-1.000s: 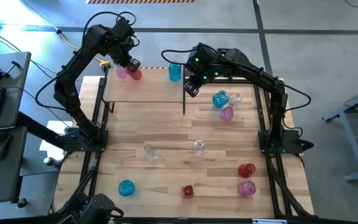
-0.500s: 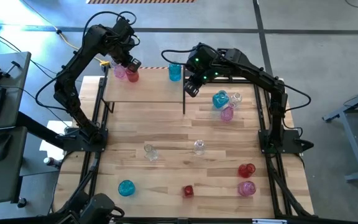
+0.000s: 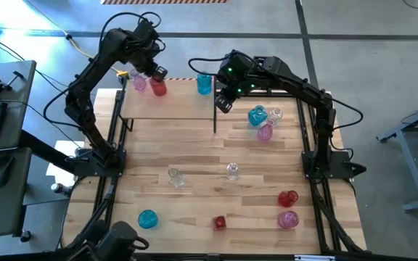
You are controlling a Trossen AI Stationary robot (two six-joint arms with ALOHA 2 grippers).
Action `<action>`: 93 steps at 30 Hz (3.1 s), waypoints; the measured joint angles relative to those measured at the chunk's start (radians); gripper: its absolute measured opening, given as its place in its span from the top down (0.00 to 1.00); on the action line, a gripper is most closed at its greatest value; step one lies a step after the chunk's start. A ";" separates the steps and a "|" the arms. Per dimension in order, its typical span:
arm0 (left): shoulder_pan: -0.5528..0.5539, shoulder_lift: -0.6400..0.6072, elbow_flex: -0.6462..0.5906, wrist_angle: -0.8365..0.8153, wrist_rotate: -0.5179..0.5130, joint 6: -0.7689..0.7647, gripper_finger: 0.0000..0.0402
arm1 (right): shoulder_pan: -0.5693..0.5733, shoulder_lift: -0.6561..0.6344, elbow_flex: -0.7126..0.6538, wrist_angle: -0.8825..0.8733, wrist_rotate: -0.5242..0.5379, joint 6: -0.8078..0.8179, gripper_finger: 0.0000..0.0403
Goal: Sort vases onto shelf
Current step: Put the top left red vase on the shelf, then put the bottom left transparent vase on the shelf
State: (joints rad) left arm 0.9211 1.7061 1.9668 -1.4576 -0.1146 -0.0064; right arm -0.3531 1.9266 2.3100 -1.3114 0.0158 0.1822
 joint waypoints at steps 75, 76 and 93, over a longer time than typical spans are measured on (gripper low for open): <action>0.001 -0.089 -0.002 0.059 -0.018 -0.009 0.77 | 0.000 0.000 0.000 0.000 0.000 0.000 0.81; 0.001 -0.099 -0.002 0.051 -0.012 -0.009 0.77 | 0.000 0.000 0.000 0.000 0.000 0.000 0.81; -0.190 -0.157 -0.001 -0.114 0.195 -0.007 0.77 | 0.000 0.000 0.000 0.000 0.000 0.000 0.81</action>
State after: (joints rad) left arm 0.7312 1.5490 1.9656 -1.5713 0.0805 -0.0134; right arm -0.3531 1.9266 2.3100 -1.3116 0.0154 0.1821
